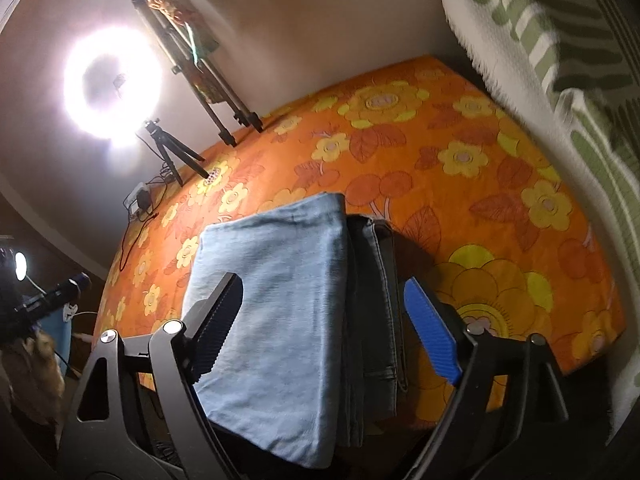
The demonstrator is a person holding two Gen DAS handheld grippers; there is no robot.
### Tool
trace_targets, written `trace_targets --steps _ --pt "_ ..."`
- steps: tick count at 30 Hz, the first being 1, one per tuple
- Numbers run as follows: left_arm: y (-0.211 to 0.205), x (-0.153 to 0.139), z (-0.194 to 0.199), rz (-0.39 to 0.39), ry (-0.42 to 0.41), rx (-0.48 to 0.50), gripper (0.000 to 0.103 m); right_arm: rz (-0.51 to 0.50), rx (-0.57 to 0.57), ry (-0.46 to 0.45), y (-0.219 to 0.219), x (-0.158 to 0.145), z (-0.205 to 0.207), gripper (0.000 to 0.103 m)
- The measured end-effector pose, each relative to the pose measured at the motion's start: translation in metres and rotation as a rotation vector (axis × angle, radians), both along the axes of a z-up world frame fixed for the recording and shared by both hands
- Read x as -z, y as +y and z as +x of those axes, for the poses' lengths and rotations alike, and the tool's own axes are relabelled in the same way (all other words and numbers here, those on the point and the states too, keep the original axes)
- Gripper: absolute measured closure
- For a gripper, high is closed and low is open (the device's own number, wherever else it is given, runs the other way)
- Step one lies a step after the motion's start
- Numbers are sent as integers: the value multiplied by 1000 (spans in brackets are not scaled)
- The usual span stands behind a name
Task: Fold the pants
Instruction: 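Pull both open tools back from the folded jeans, then move both tools to the folded jeans end and close the left tool on it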
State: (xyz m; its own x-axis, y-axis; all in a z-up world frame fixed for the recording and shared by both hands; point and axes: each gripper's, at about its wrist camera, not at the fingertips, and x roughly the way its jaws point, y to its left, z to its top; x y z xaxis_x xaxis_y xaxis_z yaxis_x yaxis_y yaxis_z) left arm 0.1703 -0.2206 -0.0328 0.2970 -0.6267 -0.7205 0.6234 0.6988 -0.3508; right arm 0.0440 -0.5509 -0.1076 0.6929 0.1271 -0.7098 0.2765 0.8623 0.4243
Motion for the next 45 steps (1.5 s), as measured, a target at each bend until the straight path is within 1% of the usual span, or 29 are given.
trace_targets --steps 3,4,8,13,16,20,22,27,33,39,45 --pt "4 22 8 5 32 -22 57 -5 -32 27 3 13 10 14" --pt "5 30 11 7 43 -33 55 -13 -47 41 5 19 15 13" --pt "8 64 25 13 106 -61 54 -29 -60 75 9 32 29 13" --pt "5 91 36 6 145 -68 54 -23 -51 102 5 48 47 13" --pt "3 101 41 -7 161 -62 54 -18 -42 123 1 56 55 13" --pt "2 111 48 -39 187 -60 54 -47 -41 143 -2 62 59 13" --pt "1 116 52 -42 195 -58 54 -61 -43 154 -3 65 60 13" --pt "-4 121 64 -53 215 -55 54 -47 -66 177 -6 79 65 13" --pt "-7 124 74 -52 217 -61 54 0 -78 159 -11 89 75 12" --pt "-13 127 73 -29 197 -59 54 -2 -95 126 -9 89 84 11" --pt "-18 129 75 -28 195 -56 54 -17 -128 102 -1 90 89 11"
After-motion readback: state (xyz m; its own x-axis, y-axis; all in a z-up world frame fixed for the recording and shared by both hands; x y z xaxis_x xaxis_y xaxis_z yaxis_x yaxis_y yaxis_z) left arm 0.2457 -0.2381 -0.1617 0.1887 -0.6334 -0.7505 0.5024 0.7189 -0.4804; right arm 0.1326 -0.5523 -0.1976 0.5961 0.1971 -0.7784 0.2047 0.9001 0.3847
